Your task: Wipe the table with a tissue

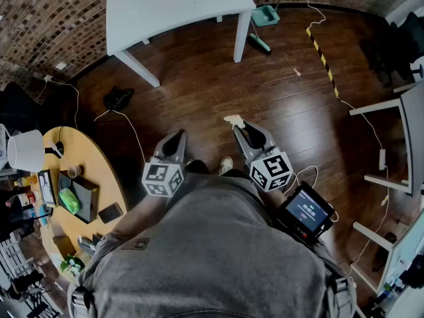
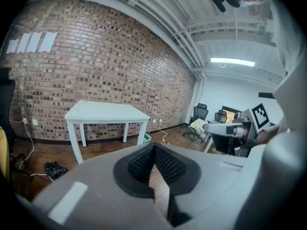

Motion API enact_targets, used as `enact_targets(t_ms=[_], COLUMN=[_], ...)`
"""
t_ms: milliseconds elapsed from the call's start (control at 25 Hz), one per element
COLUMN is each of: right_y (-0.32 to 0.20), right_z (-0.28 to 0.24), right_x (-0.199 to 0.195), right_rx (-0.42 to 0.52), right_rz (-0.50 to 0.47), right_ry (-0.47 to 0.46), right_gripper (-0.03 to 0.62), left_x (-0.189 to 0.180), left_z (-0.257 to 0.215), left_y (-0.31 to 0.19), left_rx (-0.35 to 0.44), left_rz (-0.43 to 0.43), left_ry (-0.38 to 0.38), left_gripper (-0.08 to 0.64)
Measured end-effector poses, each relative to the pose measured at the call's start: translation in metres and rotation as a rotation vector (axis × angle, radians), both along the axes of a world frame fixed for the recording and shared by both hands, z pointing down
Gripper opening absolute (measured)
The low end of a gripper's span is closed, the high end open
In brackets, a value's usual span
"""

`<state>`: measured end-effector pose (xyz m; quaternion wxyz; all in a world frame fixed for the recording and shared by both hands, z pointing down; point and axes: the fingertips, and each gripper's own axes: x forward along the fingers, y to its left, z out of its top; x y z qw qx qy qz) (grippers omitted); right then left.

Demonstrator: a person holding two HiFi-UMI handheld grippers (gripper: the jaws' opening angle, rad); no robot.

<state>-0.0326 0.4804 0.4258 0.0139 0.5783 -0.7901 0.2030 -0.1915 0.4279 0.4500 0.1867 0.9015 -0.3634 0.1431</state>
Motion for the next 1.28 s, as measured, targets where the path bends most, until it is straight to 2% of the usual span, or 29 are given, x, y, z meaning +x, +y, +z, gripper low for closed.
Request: enact_targets(t_ms=[480, 880, 1040, 1280], right_y=[-0.036, -0.133, -0.174, -0.226], right_z=[0.002, -0.003, -0.012, -0.011], right_x=[0.009, 0.015, 0.01, 0.0], right_rx=[-0.004, -0.014, -0.006, -0.008], right_rz=[-0.027, 0.01, 0.033, 0.052], right_ry=[-0.004, 0.042, 0.054, 0.059], right_gripper=[0.095, 0.095, 0.095, 0.095], left_x=[0.011, 0.021, 0.021, 0.018], left_z=[-0.007, -0.013, -0.015, -0.014], left_y=[-0.032, -0.141, -0.181, -0.235], left_rx=[0.039, 0.082, 0.101, 0.096], left_rz=[-0.028, -0.005, 0.026, 0.04], left_ry=[-0.006, 0.031, 0.015, 0.027], left_gripper=[0.002, 0.002, 0.002, 0.002])
